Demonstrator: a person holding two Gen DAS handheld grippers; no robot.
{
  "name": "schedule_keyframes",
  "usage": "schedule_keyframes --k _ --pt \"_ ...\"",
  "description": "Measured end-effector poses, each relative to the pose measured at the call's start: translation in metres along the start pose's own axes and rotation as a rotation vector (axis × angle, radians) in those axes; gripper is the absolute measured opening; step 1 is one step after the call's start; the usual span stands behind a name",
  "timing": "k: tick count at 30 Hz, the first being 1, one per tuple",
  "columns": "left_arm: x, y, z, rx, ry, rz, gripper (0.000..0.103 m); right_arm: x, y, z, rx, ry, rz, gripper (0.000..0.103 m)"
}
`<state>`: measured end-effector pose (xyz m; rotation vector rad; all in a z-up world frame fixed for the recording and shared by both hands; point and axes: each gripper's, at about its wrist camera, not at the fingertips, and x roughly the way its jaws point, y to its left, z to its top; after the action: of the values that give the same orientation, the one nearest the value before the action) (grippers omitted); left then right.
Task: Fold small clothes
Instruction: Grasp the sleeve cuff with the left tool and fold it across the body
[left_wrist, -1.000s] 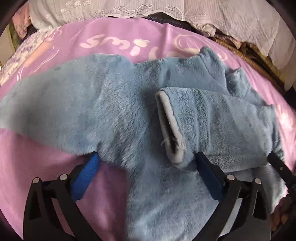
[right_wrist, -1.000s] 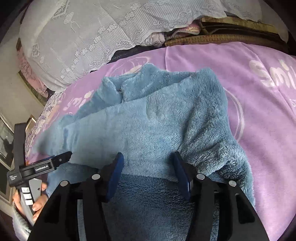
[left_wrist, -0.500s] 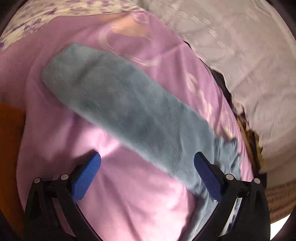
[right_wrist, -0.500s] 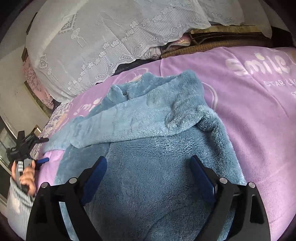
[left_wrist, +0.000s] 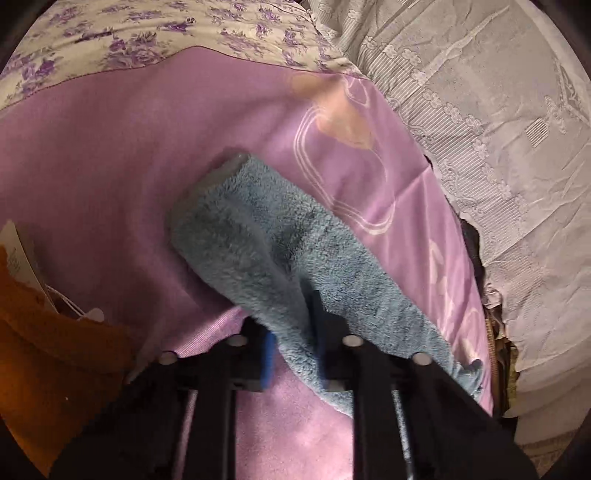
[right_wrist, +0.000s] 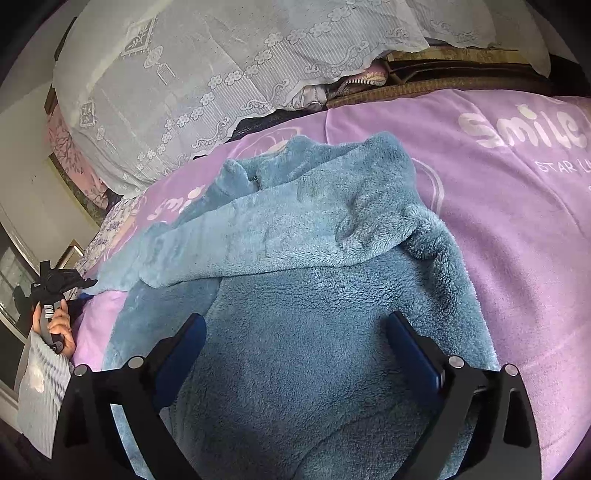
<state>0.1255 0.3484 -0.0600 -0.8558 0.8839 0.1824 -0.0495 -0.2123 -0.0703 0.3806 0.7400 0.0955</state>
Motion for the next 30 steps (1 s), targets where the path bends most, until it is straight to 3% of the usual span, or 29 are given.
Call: schedule_keyframes --k 4,10,20,25,30 --pt "-0.013 -0.005 -0.004 0.042 -0.029 0.017 0.009 0.000 0.000 0.000 0.000 0.000 0.000 0.099" --pt "-0.043 -0.053 -0.027 0.242 -0.087 0.043 0.009 0.002 0.001 -0.001 0.000 0.007 -0.001 0.099" --pt "-0.062 -0.120 -0.066 0.467 -0.079 0.089 0.009 0.001 0.001 0.000 0.001 0.007 -0.001 0.099" --pt "-0.077 -0.156 -0.095 0.562 -0.102 0.081 0.009 -0.016 -0.006 0.004 0.044 -0.065 0.003 0.099" --pt "-0.091 -0.186 -0.123 0.635 -0.124 0.068 0.009 -0.029 -0.011 0.010 0.064 -0.082 -0.025 0.099"
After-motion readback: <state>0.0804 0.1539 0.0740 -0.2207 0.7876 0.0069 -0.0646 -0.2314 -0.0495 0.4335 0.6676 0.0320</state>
